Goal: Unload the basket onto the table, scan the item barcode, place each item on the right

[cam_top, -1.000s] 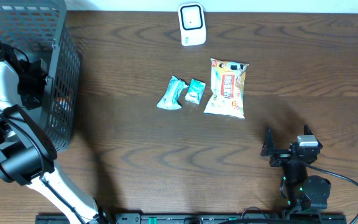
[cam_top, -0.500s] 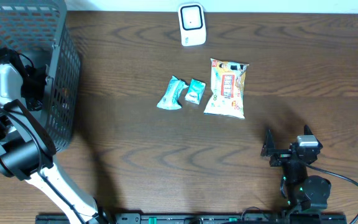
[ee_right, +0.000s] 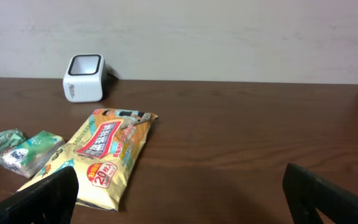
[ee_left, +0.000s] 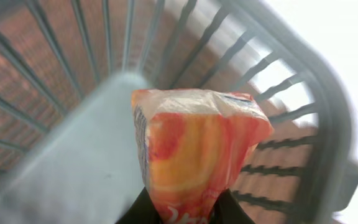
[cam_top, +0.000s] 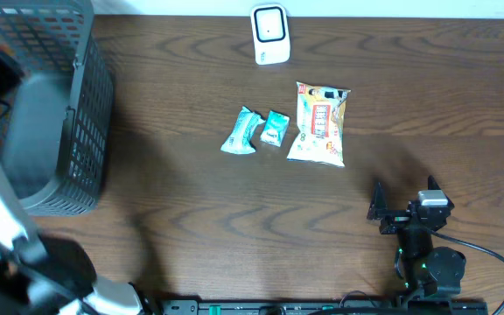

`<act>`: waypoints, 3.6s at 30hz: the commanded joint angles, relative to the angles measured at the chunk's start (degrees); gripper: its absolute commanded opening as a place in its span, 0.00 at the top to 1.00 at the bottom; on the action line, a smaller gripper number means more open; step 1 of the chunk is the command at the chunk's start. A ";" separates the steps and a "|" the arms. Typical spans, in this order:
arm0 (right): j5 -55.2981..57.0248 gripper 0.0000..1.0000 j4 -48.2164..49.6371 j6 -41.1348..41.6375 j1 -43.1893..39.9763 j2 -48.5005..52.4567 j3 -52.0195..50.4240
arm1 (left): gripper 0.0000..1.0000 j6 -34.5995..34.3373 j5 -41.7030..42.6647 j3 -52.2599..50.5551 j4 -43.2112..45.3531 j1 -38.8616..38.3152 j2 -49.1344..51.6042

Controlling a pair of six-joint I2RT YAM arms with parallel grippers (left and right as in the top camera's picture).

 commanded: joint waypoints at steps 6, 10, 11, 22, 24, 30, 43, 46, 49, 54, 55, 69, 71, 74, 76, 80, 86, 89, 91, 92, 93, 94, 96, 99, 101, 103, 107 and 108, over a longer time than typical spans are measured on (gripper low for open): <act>-0.35 0.01 -0.22 0.39 0.50 -0.20 -0.09 | 0.93 -19.39 12.61 0.72 1.75 -5.09 -13.18; -0.35 0.01 -0.22 0.39 0.50 -0.20 -0.09 | 0.92 -15.91 13.25 0.52 -2.64 -17.25 -12.59; -0.35 0.01 -0.22 0.39 0.50 -0.20 -0.09 | 0.92 -14.05 13.27 0.24 -3.48 -19.87 -12.20; -0.35 0.01 -0.22 0.39 0.50 -0.20 -0.09 | 0.92 -8.87 -6.80 -3.06 -5.90 -45.22 -0.72; -0.35 0.01 -0.22 0.39 0.50 -0.20 -0.09 | 0.92 -8.87 -9.07 -3.06 -5.46 -47.04 2.21; -0.35 0.01 -0.22 0.39 0.50 -0.20 -0.09 | 0.92 -8.79 -21.33 -3.06 -5.07 -49.00 14.03; -0.35 0.01 -0.22 0.39 0.50 -0.20 -0.09 | 0.73 -8.81 -16.55 -3.06 -5.11 -49.33 28.00; -0.35 0.01 -0.22 0.39 0.50 -0.20 -0.09 | 0.58 -8.81 -16.55 -3.04 -5.03 -49.33 27.93; -0.35 0.01 -0.22 0.39 0.50 -0.20 -0.09 | 0.48 -8.79 -16.57 -2.82 -5.03 -49.09 27.47; -0.35 0.01 -0.22 0.39 0.50 -0.20 -0.09 | 0.33 -8.79 -16.57 0.57 -5.92 -47.63 23.43; -0.35 0.01 -0.20 0.39 0.50 -0.20 -0.09 | 0.24 -8.81 -16.57 1.07 -5.92 -47.23 22.18; -0.35 0.01 -0.22 0.39 0.50 -0.20 -0.09 | 0.02 -3.26 -16.76 1.75 4.57 -23.67 -7.23; -0.35 0.01 -0.22 0.39 0.50 -0.20 -0.09 | 0.02 -3.26 -16.74 1.75 2.62 -16.41 -7.96; -0.35 0.01 -0.22 0.39 0.50 -0.20 -0.09 | 0.03 -3.19 -16.74 1.51 -4.02 -8.83 -6.62; -0.35 0.01 -0.22 0.39 0.50 -0.20 -0.09 | 0.02 -2.56 -16.72 0.70 -7.69 -5.57 -5.35; -0.35 0.01 -0.22 0.39 0.50 -0.20 -0.09 | 0.02 3.37 -16.72 -1.03 -13.16 -1.03 -0.90; -0.35 0.01 -0.22 0.39 0.50 -0.20 -0.09 | 0.02 8.46 -10.71 -1.05 -18.99 0.66 5.75; -0.35 0.01 -0.22 0.39 0.50 -0.20 -0.09 | 0.02 13.29 -4.02 -1.05 -21.99 0.79 9.75; -0.35 0.01 -0.22 0.39 0.50 -0.20 -0.09 | 0.02 13.33 -2.27 -1.05 -23.52 0.79 12.00; -0.35 0.01 -0.22 0.39 0.50 -0.20 -0.09 | 0.02 14.19 -1.31 -1.05 -25.20 0.79 14.25; -0.35 0.01 -0.22 0.39 0.50 -0.20 -0.09 | 0.02 15.21 -1.05 -1.05 -26.21 0.79 15.47; -0.35 0.01 -0.22 0.39 0.50 -0.20 -0.09 | 0.02 15.98 -1.01 -1.05 -27.15 0.79 16.81; -0.35 0.01 -0.22 0.39 0.50 -0.20 -0.09 | 0.02 17.86 -1.01 -1.05 -28.72 0.79 19.02; -0.35 0.01 -0.22 0.39 0.50 -0.20 -0.09 | 0.02 19.06 0.04 -1.05 -30.32 0.79 22.32; -0.35 0.01 -0.22 0.39 0.50 -0.20 -0.09 | 0.02 20.33 1.27 -1.11 -30.86 0.76 24.46; -0.35 0.01 -0.22 0.39 0.50 -0.20 -0.09 | 0.02 20.35 1.22 -1.25 -30.80 0.79 25.73; -0.35 0.01 -0.22 0.39 0.50 -0.20 -0.09 | 0.01 20.33 0.81 -1.86 -30.77 0.76 28.94; -0.35 0.01 -0.20 0.39 0.50 -0.20 -0.09 | 0.10 20.31 -0.20 -2.10 -30.60 0.79 29.57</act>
